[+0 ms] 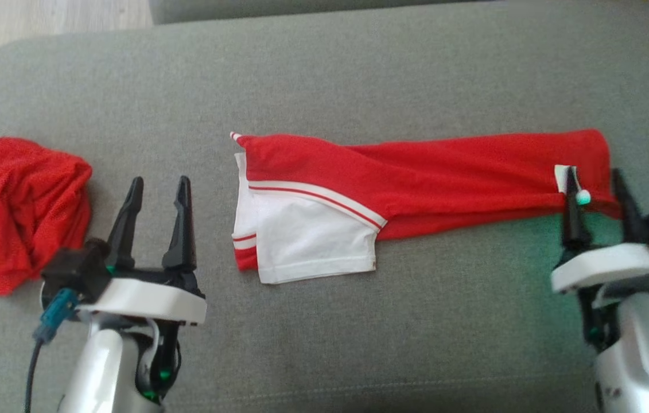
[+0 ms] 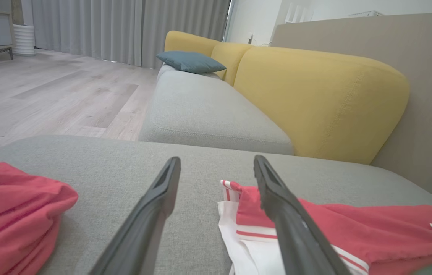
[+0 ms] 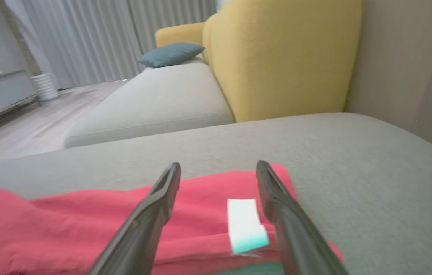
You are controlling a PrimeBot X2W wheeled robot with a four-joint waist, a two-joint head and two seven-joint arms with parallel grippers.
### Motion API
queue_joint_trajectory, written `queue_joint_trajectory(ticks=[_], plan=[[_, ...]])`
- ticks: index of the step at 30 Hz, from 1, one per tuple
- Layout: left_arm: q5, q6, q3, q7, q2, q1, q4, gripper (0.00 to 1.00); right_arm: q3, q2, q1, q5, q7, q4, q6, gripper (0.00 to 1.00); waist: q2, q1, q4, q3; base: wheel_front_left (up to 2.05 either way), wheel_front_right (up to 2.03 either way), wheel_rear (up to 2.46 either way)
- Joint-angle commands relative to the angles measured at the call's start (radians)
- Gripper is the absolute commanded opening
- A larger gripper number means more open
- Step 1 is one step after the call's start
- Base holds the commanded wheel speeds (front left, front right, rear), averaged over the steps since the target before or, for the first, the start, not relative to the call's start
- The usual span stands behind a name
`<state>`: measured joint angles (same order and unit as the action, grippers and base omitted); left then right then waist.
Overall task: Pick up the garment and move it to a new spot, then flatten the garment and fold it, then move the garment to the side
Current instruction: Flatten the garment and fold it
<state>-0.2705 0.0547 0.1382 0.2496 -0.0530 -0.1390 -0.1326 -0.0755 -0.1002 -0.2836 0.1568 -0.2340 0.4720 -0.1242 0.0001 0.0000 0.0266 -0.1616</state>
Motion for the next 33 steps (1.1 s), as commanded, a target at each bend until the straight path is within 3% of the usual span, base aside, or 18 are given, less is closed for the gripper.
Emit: queue_joint_trajectory(ticks=[1, 6, 12, 21, 30, 31, 32, 33], plan=[[0.009, 0.004, -0.047, 0.012, -0.004, -0.053, 0.030, 1.00, 0.006, 0.006, -0.056, 0.007, 0.003, -0.023, -0.007, 1.00, -0.0001, 0.0000, -0.006, -0.018, 0.00, 0.00, 0.00], [0.022, 0.023, -0.056, 0.012, 0.001, -0.078, 0.021, 1.00, -0.168, 0.016, -0.147, -0.032, 0.078, 0.070, -0.007, 1.00, -0.0001, 0.0000, -0.020, -0.079, 0.00, 0.00, 0.00], [0.028, 0.038, -0.060, 0.012, 0.002, -0.111, 0.015, 1.00, -0.302, 0.029, -0.236, -0.092, 0.171, 0.179, -0.007, 1.00, -0.0001, 0.0000, -0.033, -0.128, 0.00, 0.00, 0.00], [0.031, 0.043, -0.060, 0.012, 0.003, -0.139, 0.018, 1.00, -0.350, 0.043, -0.311, -0.121, 0.218, 0.279, -0.007, 1.00, -0.0001, 0.0000, -0.023, -0.175, 0.00, 0.00, 0.00], [0.051, 0.051, -0.079, 0.012, 0.003, -0.155, 0.020, 1.00, -0.306, 0.049, -0.331, -0.071, 0.215, 0.323, -0.007, 1.00, -0.0001, 0.0000, 0.001, -0.212, 0.00, 0.00, 0.00], [0.052, 0.051, -0.080, 0.012, 0.003, -0.156, 0.020, 1.00, -0.301, 0.049, -0.331, -0.064, 0.217, 0.326, -0.007, 0.94, -0.0001, 0.0000, 0.003, -0.212, 0.00, 0.00, 0.00], [0.054, 0.052, -0.081, 0.012, 0.003, -0.157, 0.020, 1.00, -0.297, 0.049, -0.331, -0.058, 0.219, 0.330, -0.007, 0.38, -0.0001, 0.0000, 0.006, -0.212, 0.00, 0.00, 0.00], [0.055, 0.053, -0.082, 0.012, 0.003, -0.158, 0.019, 1.00, -0.294, 0.049, -0.330, -0.053, 0.220, 0.332, -0.007, 0.00, -0.0001, 0.0000, 0.007, -0.211, 0.00, 0.00, 0.00]])
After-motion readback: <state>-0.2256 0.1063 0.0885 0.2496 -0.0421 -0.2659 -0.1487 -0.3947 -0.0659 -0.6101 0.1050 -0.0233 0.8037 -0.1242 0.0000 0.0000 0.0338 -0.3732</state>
